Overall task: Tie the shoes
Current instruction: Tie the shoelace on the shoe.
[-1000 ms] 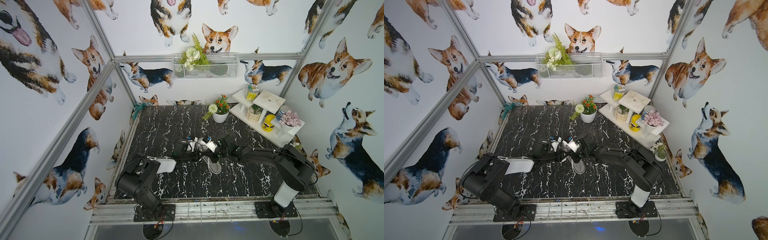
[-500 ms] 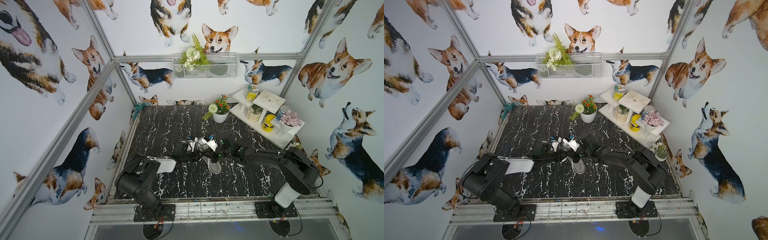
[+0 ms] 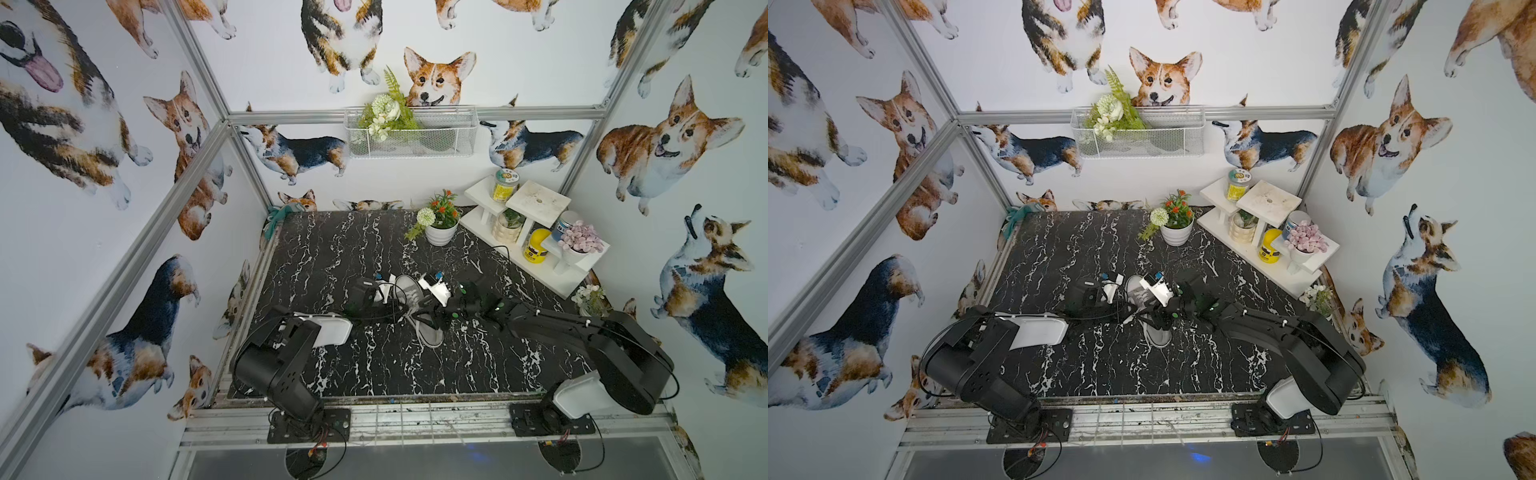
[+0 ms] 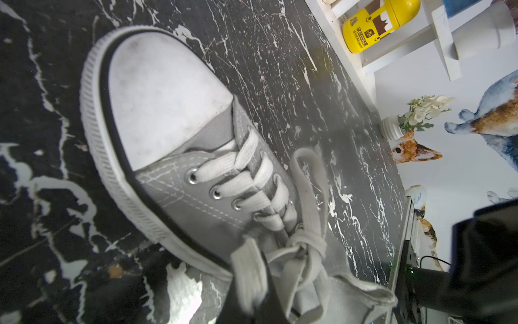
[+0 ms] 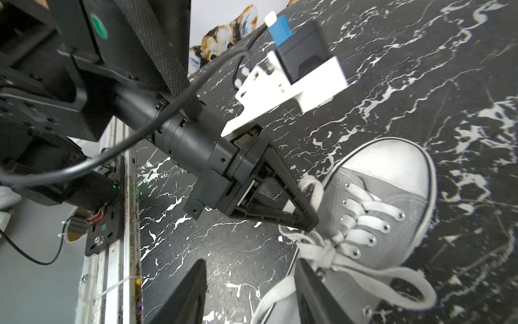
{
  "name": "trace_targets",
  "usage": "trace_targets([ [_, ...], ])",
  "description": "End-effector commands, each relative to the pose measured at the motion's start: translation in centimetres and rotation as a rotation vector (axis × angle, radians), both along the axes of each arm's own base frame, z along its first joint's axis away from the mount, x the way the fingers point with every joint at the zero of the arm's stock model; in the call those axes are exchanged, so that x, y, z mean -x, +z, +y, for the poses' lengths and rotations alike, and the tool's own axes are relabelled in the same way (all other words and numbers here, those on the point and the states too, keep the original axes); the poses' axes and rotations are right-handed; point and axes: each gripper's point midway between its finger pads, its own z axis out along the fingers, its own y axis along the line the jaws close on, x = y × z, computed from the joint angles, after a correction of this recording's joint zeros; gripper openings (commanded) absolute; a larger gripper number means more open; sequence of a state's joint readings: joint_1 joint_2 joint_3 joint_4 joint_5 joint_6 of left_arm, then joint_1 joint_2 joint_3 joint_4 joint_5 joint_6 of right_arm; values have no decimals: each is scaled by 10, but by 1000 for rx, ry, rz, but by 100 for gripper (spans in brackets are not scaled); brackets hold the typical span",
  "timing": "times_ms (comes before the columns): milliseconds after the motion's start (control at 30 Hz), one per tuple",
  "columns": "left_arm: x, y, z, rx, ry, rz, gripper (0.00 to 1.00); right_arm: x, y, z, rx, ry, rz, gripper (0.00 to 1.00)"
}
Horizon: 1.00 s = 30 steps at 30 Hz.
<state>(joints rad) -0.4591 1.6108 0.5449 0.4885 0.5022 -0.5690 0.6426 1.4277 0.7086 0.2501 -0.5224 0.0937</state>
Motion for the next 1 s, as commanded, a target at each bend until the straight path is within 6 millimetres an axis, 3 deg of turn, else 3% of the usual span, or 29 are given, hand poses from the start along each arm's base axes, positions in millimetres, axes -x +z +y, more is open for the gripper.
trace_targets([
  [0, -2, 5, -1, 0, -13, -24, 0, -23, 1, -27, -51, -175, 114, 59],
  [100, -2, 6, -1, -2, -11, -25, 0, -47, -10, -44, -81, -320, 273, 62],
  [200, -2, 7, -1, -3, -8, -28, 0, -61, -16, -41, -80, -385, 348, 69],
  [433, -2, 7, -1, -4, -12, -31, 0, -80, -43, -31, -90, -457, 495, 70],
  [700, -2, 8, -2, 0, -16, -34, 0, -77, -54, -20, -141, -433, 570, 64],
  [833, -2, 8, -2, 0, -16, -34, 0, -75, -58, -17, -167, -427, 602, 53],
  [967, -2, 9, -1, 1, -16, -36, 0, -75, -63, -13, -171, -423, 621, 53],
])
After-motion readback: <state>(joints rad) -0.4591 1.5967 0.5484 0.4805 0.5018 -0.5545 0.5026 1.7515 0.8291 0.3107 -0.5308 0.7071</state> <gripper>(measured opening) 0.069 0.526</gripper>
